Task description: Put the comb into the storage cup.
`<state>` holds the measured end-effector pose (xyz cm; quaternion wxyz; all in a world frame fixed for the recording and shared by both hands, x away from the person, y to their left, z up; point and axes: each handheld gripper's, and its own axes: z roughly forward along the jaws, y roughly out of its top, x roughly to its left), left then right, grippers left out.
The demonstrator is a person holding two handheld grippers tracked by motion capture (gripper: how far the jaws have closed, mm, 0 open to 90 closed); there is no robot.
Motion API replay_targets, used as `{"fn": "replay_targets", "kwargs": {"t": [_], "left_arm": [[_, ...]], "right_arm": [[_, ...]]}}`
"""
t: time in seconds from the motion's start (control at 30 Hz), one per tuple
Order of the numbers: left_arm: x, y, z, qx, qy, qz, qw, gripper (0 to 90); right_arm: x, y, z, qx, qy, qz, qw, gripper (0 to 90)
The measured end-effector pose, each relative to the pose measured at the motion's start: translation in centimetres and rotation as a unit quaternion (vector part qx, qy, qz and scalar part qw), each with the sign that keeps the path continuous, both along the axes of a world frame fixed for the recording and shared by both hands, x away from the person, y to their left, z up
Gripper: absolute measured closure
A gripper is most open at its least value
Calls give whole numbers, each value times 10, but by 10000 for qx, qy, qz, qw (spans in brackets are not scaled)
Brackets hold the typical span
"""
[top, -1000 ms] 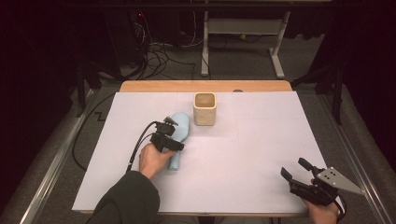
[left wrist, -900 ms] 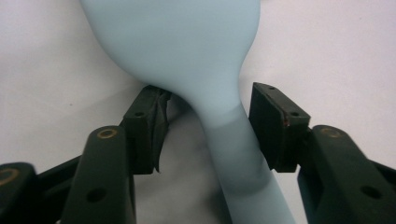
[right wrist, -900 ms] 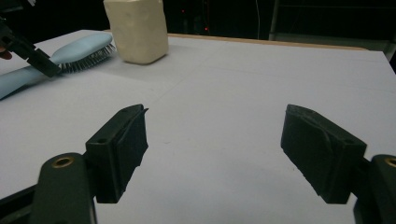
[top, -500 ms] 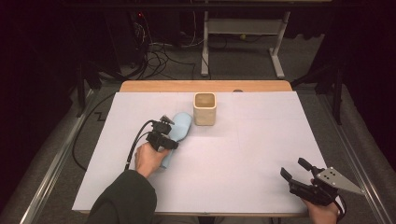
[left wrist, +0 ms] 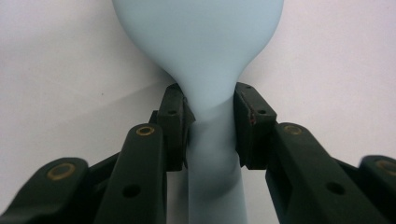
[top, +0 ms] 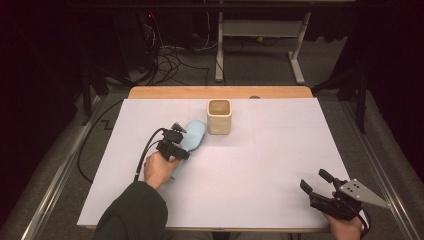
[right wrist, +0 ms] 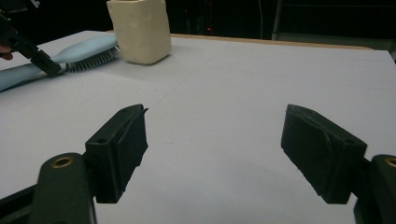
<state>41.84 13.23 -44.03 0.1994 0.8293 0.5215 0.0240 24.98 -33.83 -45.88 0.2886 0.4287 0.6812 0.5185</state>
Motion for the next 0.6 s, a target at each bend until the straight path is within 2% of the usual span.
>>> {"fn": "replay_targets", "kwargs": {"t": [0.3, 0.6], "left_arm": [[1, 4, 1, 53, -14, -83, 10000, 691], [-7, 9, 6, 322, -297, -243, 9987, 694]], "right_arm": [[0, 0, 0, -3, 8, 26, 10000, 228], [0, 0, 0, 19, 4, 31, 10000, 228]]}}
